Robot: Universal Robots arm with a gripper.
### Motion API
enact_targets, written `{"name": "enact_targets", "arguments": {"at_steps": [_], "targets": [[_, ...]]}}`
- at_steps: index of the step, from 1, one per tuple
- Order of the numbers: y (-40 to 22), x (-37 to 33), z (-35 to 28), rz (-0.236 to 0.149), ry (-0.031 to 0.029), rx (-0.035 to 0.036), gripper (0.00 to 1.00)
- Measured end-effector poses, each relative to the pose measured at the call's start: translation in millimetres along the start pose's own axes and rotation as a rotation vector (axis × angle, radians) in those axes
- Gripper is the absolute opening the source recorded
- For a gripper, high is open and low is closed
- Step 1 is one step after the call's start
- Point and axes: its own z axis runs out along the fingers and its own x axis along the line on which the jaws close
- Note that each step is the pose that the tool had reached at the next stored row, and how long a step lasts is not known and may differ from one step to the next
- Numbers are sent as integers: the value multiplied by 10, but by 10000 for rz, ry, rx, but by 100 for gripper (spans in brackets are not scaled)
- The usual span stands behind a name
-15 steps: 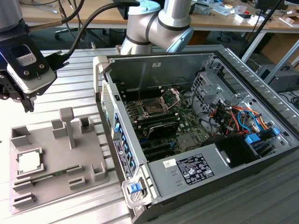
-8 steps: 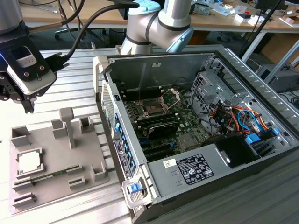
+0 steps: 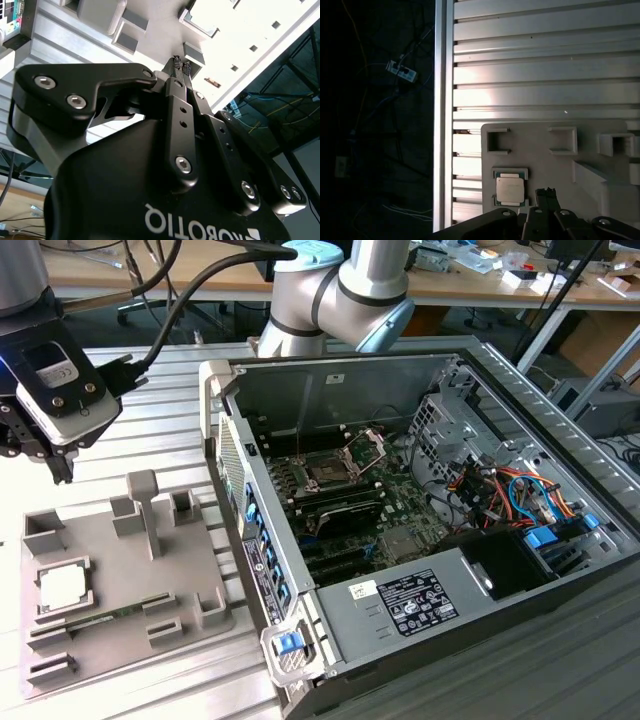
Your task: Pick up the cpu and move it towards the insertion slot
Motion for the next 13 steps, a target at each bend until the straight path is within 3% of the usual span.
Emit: {"name": "enact_targets", "arguments": {"at_steps": [13], "targets": [[-1,6,29,0,0,0,11]]}}
